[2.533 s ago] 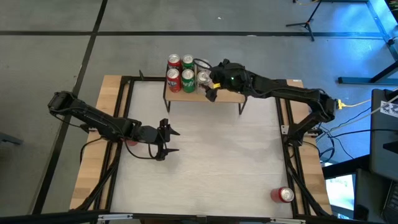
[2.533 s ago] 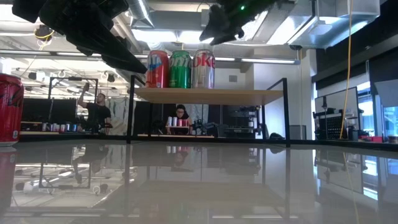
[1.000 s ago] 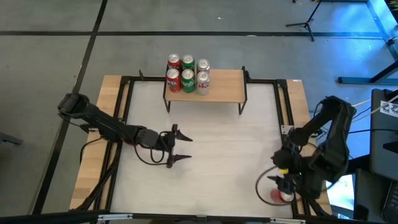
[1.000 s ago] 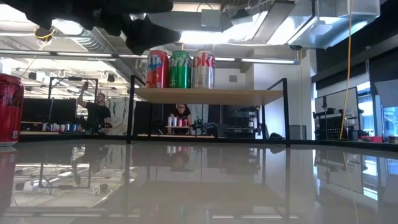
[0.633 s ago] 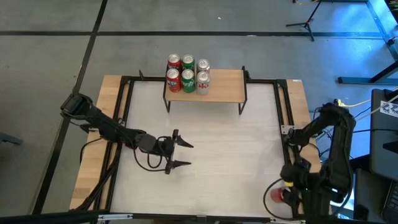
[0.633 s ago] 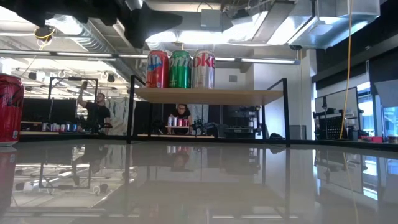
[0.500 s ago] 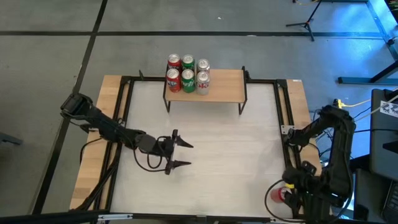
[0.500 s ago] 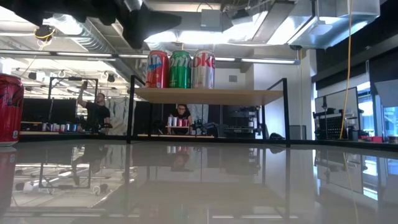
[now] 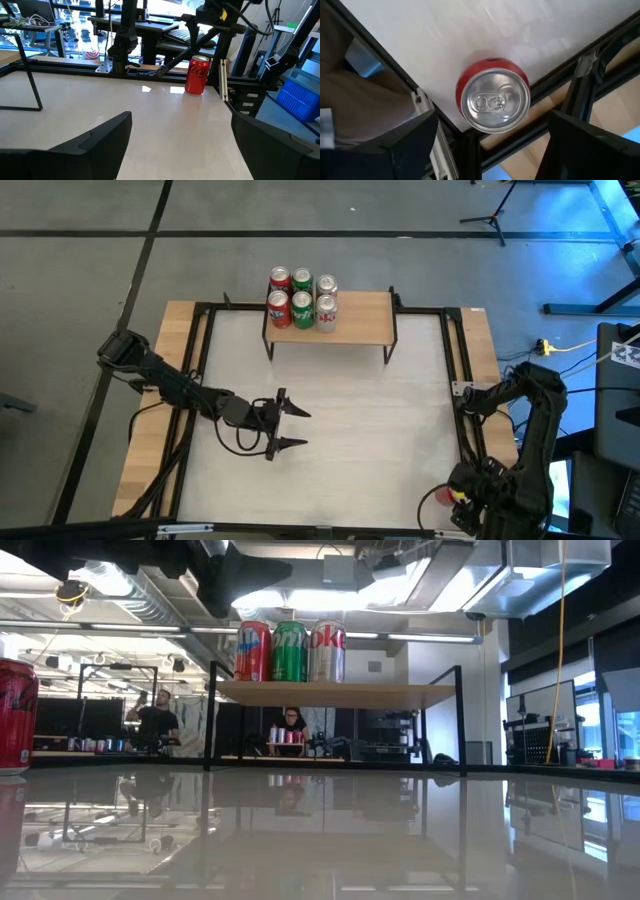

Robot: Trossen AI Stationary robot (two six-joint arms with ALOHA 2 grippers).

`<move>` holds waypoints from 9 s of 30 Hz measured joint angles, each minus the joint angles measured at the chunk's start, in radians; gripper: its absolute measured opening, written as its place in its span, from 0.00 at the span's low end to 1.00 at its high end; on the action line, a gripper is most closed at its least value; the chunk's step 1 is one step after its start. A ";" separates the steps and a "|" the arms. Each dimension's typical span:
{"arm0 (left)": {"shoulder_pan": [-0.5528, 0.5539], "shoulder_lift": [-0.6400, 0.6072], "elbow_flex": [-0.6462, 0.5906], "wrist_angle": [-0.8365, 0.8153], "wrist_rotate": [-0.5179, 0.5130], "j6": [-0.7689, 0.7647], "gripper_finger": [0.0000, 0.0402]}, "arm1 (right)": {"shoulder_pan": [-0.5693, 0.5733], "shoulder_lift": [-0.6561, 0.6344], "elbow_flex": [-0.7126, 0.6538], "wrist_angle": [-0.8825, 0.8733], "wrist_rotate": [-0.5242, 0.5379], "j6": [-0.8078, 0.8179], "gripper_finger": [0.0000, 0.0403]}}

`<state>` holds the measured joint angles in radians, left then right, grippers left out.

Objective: Place canned beverage on shelf
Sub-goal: Put the bottom red black soda can on the shelf

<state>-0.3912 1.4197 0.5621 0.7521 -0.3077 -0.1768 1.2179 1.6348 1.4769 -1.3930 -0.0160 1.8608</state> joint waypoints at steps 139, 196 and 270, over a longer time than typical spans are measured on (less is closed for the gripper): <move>0.291 -0.191 0.001 -0.328 0.247 0.029 0.83 | -1.866 0.217 0.520 0.200 0.049 -2.285 0.73; 0.298 -0.191 0.001 -0.326 0.250 0.029 0.83 | -1.866 0.216 0.541 0.137 0.050 -2.258 0.86; 0.297 -0.191 0.001 -0.340 0.246 0.030 0.83 | -1.866 -0.120 -0.190 0.823 0.163 -2.471 0.25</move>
<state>-0.0939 1.2285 0.5629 0.4118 -0.0616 -0.1467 -0.6479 1.5150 1.2869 -0.5696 0.1471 -0.6103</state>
